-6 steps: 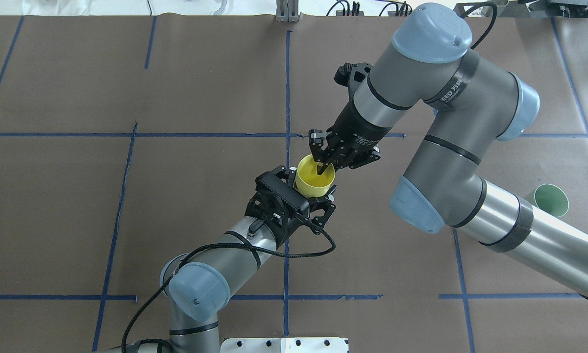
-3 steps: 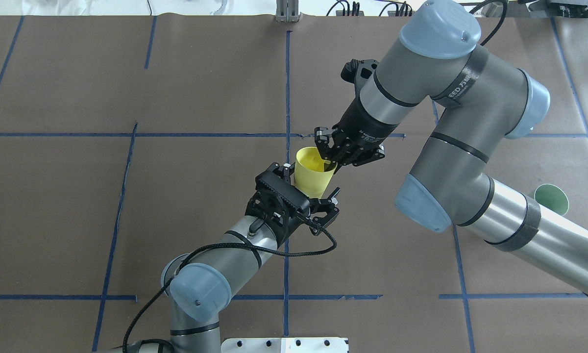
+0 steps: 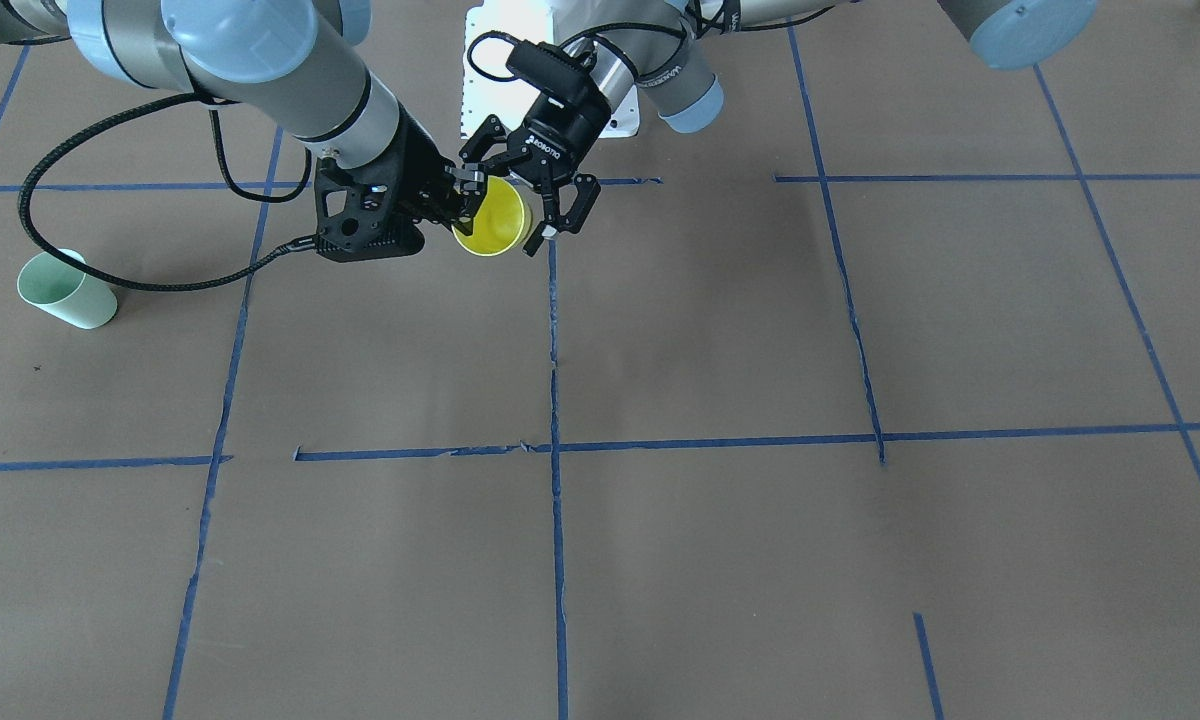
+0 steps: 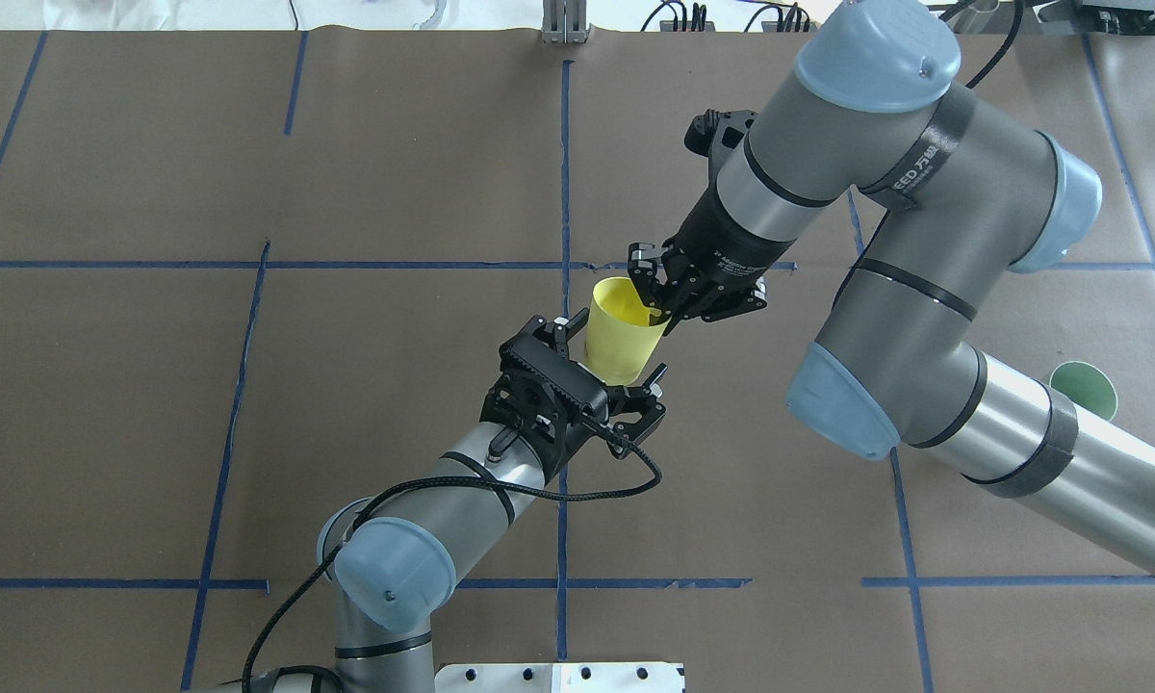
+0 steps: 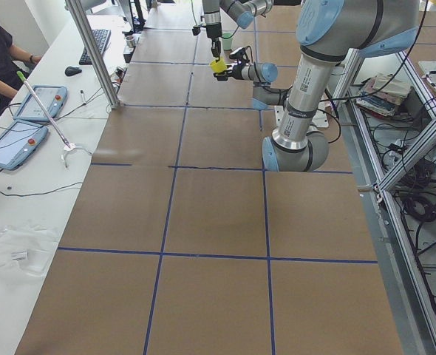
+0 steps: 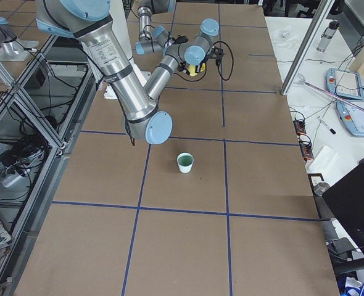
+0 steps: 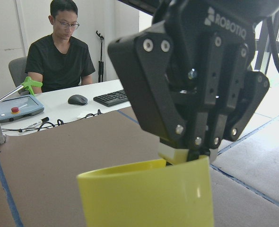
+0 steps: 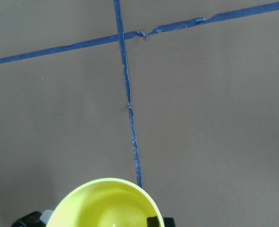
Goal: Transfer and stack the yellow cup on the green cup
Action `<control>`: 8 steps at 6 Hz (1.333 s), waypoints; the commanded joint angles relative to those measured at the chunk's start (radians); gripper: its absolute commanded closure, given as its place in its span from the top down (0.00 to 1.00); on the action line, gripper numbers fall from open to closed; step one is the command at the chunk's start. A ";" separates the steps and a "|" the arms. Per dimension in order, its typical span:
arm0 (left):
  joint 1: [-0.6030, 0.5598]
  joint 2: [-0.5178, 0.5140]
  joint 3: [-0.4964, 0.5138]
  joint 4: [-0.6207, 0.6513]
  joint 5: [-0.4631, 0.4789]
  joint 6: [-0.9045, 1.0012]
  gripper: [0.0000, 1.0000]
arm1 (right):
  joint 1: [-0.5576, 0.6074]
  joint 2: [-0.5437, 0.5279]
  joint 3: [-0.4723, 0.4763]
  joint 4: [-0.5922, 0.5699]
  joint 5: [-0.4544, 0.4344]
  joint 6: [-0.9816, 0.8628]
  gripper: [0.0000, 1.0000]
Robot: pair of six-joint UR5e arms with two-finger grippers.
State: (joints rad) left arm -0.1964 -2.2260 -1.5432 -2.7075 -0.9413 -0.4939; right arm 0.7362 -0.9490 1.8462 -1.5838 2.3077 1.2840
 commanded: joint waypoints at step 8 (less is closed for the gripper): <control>0.000 -0.030 -0.002 -0.002 0.034 -0.012 1.00 | 0.339 -0.801 0.235 0.281 -0.235 -0.119 0.00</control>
State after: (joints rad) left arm -0.1963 -2.2430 -1.5442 -2.7086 -0.9275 -0.5052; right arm 1.0562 -1.6119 2.0786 -1.4265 2.0631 1.2169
